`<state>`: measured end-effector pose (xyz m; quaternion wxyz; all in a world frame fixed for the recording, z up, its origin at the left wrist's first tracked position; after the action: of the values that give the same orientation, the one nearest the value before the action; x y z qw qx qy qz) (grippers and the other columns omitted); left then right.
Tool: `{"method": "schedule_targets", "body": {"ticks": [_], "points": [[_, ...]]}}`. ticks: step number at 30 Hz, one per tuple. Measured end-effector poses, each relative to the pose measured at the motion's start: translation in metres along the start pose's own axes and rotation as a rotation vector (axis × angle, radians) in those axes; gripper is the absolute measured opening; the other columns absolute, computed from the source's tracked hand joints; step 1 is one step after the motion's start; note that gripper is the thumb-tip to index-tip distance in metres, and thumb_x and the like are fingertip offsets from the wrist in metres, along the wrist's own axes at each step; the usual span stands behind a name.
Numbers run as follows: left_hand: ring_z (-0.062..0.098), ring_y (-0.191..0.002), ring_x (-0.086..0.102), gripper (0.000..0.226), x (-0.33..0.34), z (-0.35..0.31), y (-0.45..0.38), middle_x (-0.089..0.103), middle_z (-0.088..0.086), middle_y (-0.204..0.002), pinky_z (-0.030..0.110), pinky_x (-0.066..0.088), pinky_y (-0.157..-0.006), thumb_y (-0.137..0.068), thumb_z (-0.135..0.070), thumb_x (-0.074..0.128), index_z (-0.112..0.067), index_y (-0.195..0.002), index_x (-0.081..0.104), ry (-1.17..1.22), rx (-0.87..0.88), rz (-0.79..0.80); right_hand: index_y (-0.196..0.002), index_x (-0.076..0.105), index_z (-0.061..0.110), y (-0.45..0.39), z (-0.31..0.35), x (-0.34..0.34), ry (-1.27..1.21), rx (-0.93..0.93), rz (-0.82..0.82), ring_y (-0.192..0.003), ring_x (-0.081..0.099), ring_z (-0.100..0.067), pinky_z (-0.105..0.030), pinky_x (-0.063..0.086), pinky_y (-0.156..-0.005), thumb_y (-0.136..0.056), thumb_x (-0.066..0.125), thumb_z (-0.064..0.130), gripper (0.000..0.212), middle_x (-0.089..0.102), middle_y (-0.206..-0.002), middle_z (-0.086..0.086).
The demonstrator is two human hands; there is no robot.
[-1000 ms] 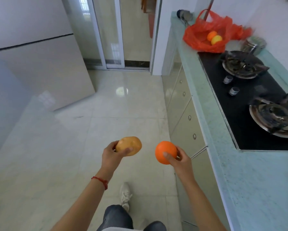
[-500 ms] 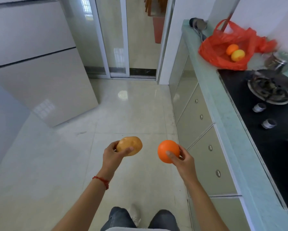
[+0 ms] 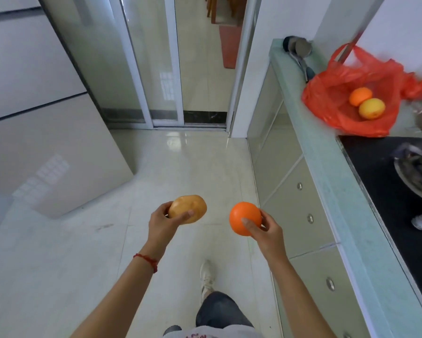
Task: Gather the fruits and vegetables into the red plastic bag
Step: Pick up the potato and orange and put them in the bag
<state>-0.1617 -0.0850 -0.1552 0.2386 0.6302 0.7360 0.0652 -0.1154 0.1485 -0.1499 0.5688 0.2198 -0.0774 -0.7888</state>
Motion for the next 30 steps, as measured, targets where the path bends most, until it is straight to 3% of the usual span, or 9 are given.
{"method": "schedule_targets", "body": {"ticks": [9, 17, 20, 23, 28, 30], "points": [[0.021, -0.096, 0.056, 0.053, 0.023, -0.1, -0.133, 0.058, 0.003, -0.104, 0.027, 0.044, -0.074, -0.068, -0.029, 0.078, -0.015, -0.114, 0.056, -0.005, 0.036, -0.008, -0.127, 0.052, 0.02, -0.145, 0.093, 0.03, 0.039, -0.036, 0.043, -0.102, 0.059, -0.019, -0.041, 0.051, -0.09, -0.045, 0.068, 0.064, 0.094, 0.061, -0.117, -0.001], [0.021, -0.094, 0.057, 0.054, 0.042, -0.152, -0.246, 0.06, 0.004, -0.105, 0.026, 0.045, -0.072, -0.067, -0.027, 0.079, -0.013, -0.114, 0.057, -0.015, 0.052, 0.063, -0.128, 0.051, 0.02, -0.234, 0.134, 0.059, 0.011, -0.027, -0.026, -0.103, 0.059, -0.021, -0.038, 0.051, -0.088, -0.045, 0.066, 0.065, 0.096, 0.06, -0.119, -0.002], [0.023, -0.096, 0.058, 0.055, 0.05, -0.172, -0.293, 0.062, 0.006, -0.106, 0.03, 0.048, -0.076, -0.065, -0.028, 0.08, -0.012, -0.114, 0.058, -0.03, 0.068, 0.121, -0.128, 0.051, 0.018, -0.267, 0.15, 0.07, -0.024, -0.013, -0.082, -0.103, 0.059, -0.022, -0.039, 0.051, -0.088, -0.05, 0.072, 0.058, 0.09, 0.06, -0.12, -0.005], [0.024, -0.098, 0.057, 0.058, 0.059, -0.198, -0.335, 0.06, 0.007, -0.109, 0.033, 0.049, -0.078, -0.066, -0.028, 0.079, -0.012, -0.116, 0.057, -0.08, 0.1, 0.193, -0.129, 0.05, 0.015, -0.299, 0.166, 0.079, -0.069, 0.007, -0.152, -0.103, 0.058, -0.024, -0.038, 0.051, -0.087, -0.067, 0.078, 0.037, 0.072, 0.059, -0.12, -0.007], [0.025, -0.1, 0.054, 0.057, 0.082, -0.237, -0.387, 0.056, 0.006, -0.109, 0.035, 0.048, -0.08, -0.07, -0.027, 0.076, -0.012, -0.119, 0.053, -0.167, 0.169, 0.328, -0.128, 0.052, 0.014, -0.334, 0.186, 0.089, -0.152, 0.044, -0.256, -0.102, 0.059, -0.024, -0.038, 0.052, -0.086, -0.06, 0.076, 0.04, 0.077, 0.06, -0.119, -0.008], [0.024, -0.099, 0.052, 0.055, 0.096, -0.25, -0.401, 0.054, 0.006, -0.107, 0.034, 0.047, -0.08, -0.071, -0.025, 0.075, -0.01, -0.119, 0.052, -0.199, 0.204, 0.386, -0.127, 0.052, 0.013, -0.343, 0.19, 0.086, -0.194, 0.066, -0.317, -0.101, 0.059, -0.024, -0.038, 0.051, -0.086, -0.067, 0.08, 0.03, 0.068, 0.06, -0.118, -0.008]]}}
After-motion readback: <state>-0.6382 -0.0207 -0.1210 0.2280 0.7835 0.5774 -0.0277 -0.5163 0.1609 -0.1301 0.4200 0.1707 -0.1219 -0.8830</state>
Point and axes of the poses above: each hand's wrist, its own y-axis away from the middle knuckle, its own x-axis out of the palm, z = x × y, the point moved 1 cm from there along -y, towards the middle knuckle
